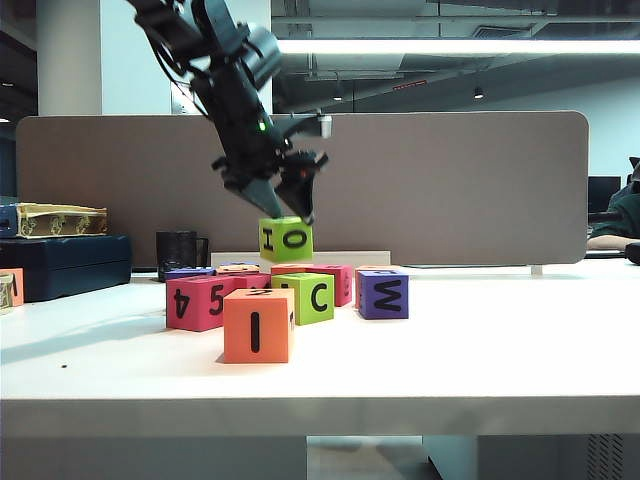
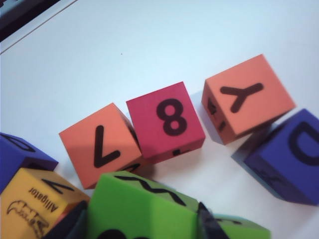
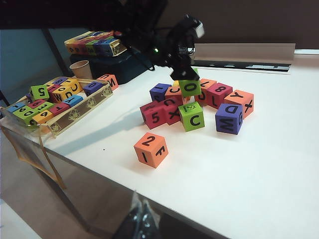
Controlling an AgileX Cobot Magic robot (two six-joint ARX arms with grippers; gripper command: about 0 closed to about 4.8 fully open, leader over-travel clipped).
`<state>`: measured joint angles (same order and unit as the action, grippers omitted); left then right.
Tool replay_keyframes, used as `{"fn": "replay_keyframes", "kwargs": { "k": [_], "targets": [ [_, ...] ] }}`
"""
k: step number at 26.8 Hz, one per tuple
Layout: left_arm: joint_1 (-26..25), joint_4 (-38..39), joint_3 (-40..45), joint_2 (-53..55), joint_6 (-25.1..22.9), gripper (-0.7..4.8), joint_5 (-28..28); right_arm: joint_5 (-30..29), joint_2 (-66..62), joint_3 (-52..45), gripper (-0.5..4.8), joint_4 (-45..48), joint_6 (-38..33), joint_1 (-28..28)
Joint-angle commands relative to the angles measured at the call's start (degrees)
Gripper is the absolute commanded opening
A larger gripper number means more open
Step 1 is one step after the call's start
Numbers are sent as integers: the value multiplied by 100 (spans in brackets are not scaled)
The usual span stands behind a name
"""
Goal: Select the appropriate blocks from the scattered letter blocks on the table and arrange them in a row to spell out "23".
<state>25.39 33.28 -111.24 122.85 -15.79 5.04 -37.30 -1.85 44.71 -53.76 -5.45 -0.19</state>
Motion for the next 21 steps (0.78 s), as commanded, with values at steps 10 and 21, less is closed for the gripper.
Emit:
{"fn": "replay_keyframes", "kwargs": {
  "k": [10, 21],
  "targets": [
    [752, 1499, -17, -949, -35, 263, 918, -13, -13, 9, -1, 116, 13, -4],
    [1207, 2332, 35, -933, -201, 263, 925, -13, -13, 9, -1, 109, 13, -4]
  ]
}}
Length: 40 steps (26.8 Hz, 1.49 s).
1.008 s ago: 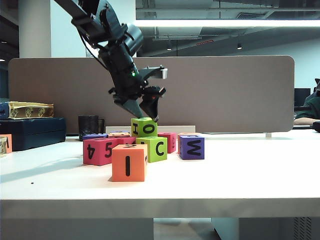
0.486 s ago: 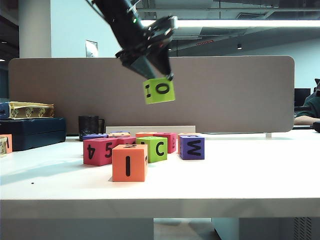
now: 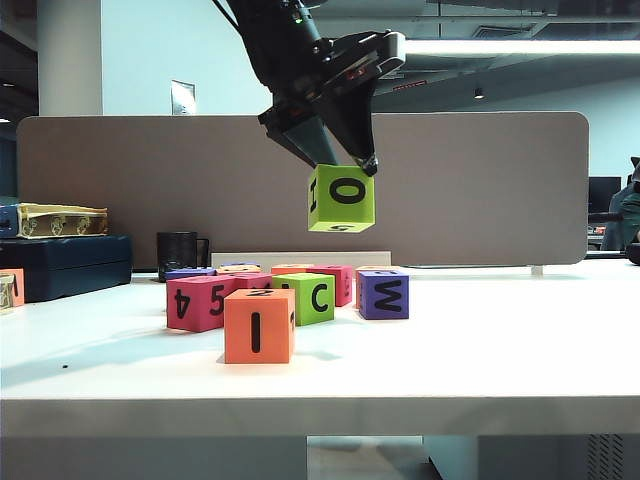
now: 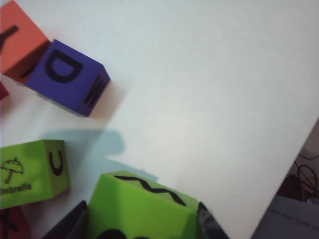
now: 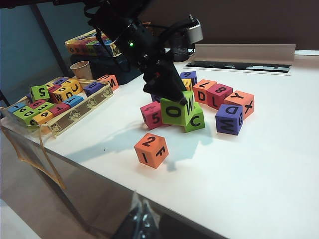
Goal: Select the appropriate blocks from the scattered letter blocks on the table and arrange them in a row to spell out "23".
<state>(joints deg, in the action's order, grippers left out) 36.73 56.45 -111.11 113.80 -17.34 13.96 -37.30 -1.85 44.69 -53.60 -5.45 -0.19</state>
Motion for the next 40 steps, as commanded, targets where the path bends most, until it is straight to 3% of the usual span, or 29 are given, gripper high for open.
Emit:
{"fn": "replay_keyframes", "kwargs": {
  "k": [1, 6, 10, 16, 26, 40],
  "targets": [
    [94, 9, 52, -28, -46, 263, 35, -13, -13, 11, -1, 96, 13, -2],
    [201, -33, 343, -26, -46, 263, 39, -13, -13, 11, -1, 94, 13, -2],
    [304, -496, 905, 42, -48, 263, 39, -15, -13, 11, -1, 92, 13, -2],
    [323, -734, 940, 269, -92, 263, 2, -13, -11, 11, -1, 92, 13, -2],
    [323, -638, 942, 719, -369, 263, 22, -11, -9, 11, -1, 92, 13, -4],
    [321, -170, 938, 815, -369, 279, 24, 11, -9, 11, -1, 94, 13, -4]
  ]
}}
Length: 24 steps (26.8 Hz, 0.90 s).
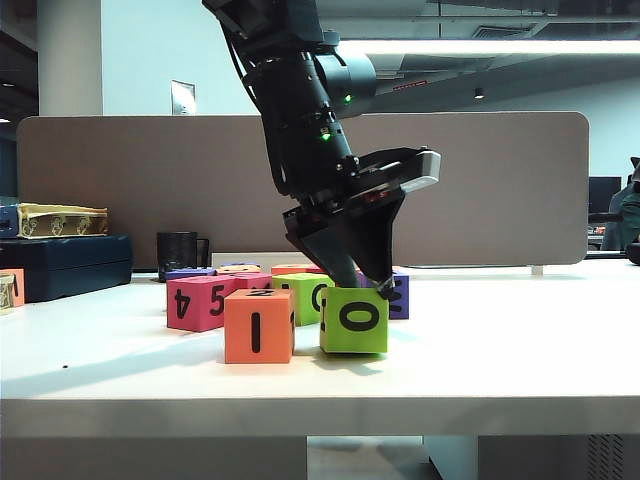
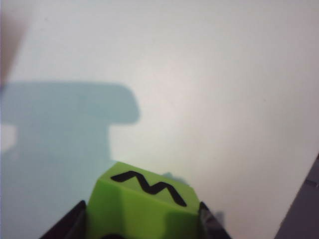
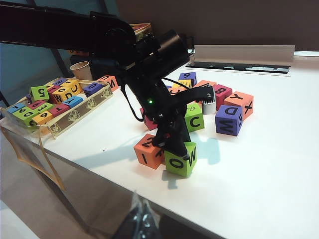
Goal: Select the appropriate blocks from the scattered letter blocks on the table and arrange them in a row to spell out "23".
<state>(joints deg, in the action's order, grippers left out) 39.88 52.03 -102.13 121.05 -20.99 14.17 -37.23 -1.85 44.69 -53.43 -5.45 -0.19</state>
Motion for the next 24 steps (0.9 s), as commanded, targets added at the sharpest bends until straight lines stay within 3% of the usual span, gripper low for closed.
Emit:
{"fn": "replay_keyframes", "kwargs": {
  "k": [1, 4, 7, 24],
  "targets": [
    [7, 328, 39, 90, -4, 279, 2, 4, -9, 11, -1, 76, 15, -4],
    [7, 378, 39, 90, -2, 287, 4, 4, -9, 11, -1, 76, 15, -4],
    [7, 420, 37, 79, -2, 350, -4, 4, -9, 11, -1, 74, 15, -4],
    [59, 52, 28, -404, -103, 336, -101, 4, -9, 11, -1, 70, 15, -2]
  ]
}}
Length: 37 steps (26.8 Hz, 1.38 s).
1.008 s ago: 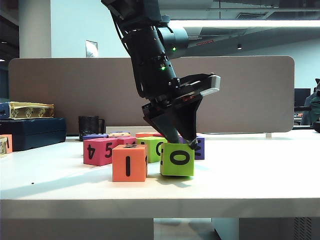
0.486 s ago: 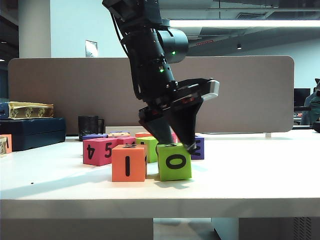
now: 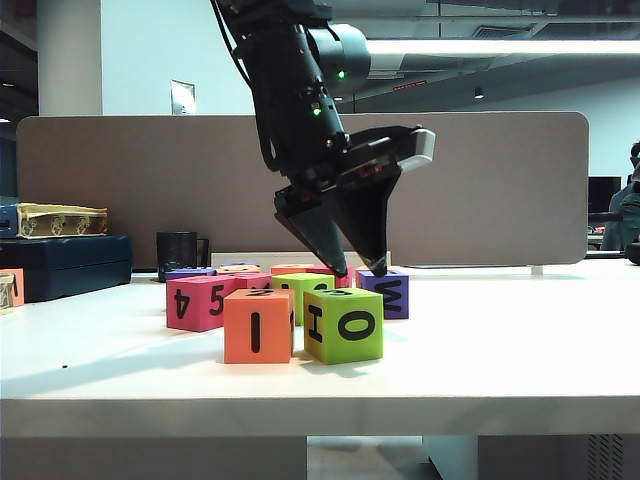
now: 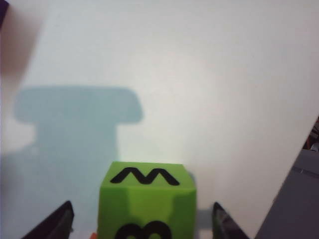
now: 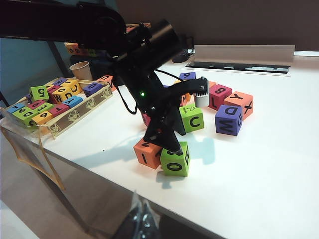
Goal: Select the appropriate blocks from the scattered letter blocks on the table and arrange them in a row to spell out "23".
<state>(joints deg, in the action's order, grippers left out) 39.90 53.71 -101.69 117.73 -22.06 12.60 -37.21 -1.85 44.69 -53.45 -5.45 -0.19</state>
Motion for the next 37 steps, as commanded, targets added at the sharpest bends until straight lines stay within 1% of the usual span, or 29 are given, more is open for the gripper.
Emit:
{"fn": "replay_keyframes", "kwargs": {
  "k": [1, 3, 4, 5, 7, 8, 10, 13, 14, 15, 16, 17, 18, 20, 23, 25, 28, 31, 33, 37],
  "targets": [
    [94, -136, -15, -72, 4, 334, 61, 2, -9, 9, -1, 72, 13, -2],
    [190, -232, -13, -66, -2, 278, 177, 2, -9, 9, -1, 72, 15, -2],
    [236, -365, -13, -50, -13, 236, 149, 2, -9, 9, -1, 74, 13, -2],
    [273, -448, -13, -37, -22, 209, 157, 7, -9, 9, -1, 74, 15, -2],
    [302, -610, -13, -31, -24, 135, 155, 20, -9, 9, -1, 74, 15, -2],
    [304, -710, -13, -24, -22, 58, 160, 20, -9, 9, -1, 74, 15, -2],
    [297, -782, -13, 11, -24, 16, 131, 15, -9, 9, -1, 70, 15, -2],
    [291, -680, -13, 57, -31, 16, -50, -4, -9, 11, -1, 68, 13, -2],
    [297, -538, -13, 66, -66, 16, -450, -46, -9, 11, -1, 55, 13, -2],
    [297, -448, -15, 63, -66, 16, -686, -44, -9, 11, -1, 55, 13, -2],
    [293, -107, -15, 26, -66, 16, -1316, -44, -9, 11, -1, 55, 13, -2],
    [289, 66, -15, -2, -63, 16, -1589, -44, -9, 11, -1, 52, 13, -2],
    [243, 426, -15, -68, -66, 16, -2208, -42, -9, 11, -1, 52, 13, -2],
    [216, 769, -15, -153, -63, 16, -2680, -42, -9, 9, -1, 55, 13, -2],
    [166, 975, -15, -323, -20, 15, -2796, -42, -9, 9, -1, 52, 13, -2],
    [166, 1222, -15, -411, 184, -7, -2789, -37, -9, 9, -1, 52, 13, -2],
    [111, 1738, -4, -407, 468, -6, -2778, -26, -9, 9, -1, 44, 15, -2],
    [59, 1766, -2, -398, 780, -6, -2649, -24, -9, 11, -1, -81, 15, -2],
    [33, 1805, -2, -398, 800, -6, -2627, -24, -7, 11, -1, -81, 15, -2],
    [-7, 1928, -2, -354, 916, -6, -2385, -22, -7, 11, -1, -76, 15, -2]
  ]
}}
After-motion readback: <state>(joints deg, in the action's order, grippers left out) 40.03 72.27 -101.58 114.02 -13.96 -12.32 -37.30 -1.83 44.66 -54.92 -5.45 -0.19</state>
